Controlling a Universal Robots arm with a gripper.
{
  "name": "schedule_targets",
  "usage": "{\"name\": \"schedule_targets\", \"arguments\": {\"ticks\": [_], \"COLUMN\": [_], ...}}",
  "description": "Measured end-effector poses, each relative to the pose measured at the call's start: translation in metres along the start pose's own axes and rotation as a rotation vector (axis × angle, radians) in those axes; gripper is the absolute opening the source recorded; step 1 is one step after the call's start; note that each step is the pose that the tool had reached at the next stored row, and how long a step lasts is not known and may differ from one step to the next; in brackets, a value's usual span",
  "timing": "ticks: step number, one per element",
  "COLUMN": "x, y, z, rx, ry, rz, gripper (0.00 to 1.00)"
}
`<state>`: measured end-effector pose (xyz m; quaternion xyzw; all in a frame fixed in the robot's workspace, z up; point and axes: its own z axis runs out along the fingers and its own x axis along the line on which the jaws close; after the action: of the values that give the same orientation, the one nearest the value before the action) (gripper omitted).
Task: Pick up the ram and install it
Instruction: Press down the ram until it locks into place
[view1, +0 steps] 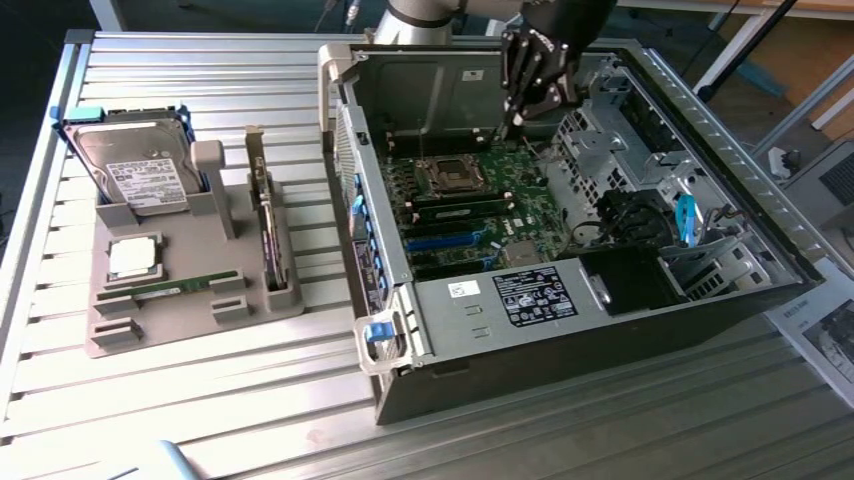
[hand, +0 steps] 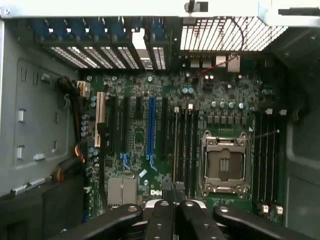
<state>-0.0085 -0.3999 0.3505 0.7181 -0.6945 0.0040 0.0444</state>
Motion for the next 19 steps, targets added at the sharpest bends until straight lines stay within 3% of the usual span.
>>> {"name": "schedule_targets", "arguments": {"ticks": [2,6,8,17,19], "x": [0.000,0.001,0.001,0.001,0.001], "y": [-0.0063,-0.0276,-0.0329,-0.0347,-0.0347], "z": [-0.0003,-0.0016,-0.0019,-0.0020,-0.0016], "rx": [0.0000,0.0000,0.0000,0.0000,-0.0036], "ry": [0.0000,0.0001,0.0001,0.0001,-0.0031], "rz": [0.000,0.000,0.000,0.000,0.054], "gripper": [0.11,0.11,0.11,0.11,0.11]}}
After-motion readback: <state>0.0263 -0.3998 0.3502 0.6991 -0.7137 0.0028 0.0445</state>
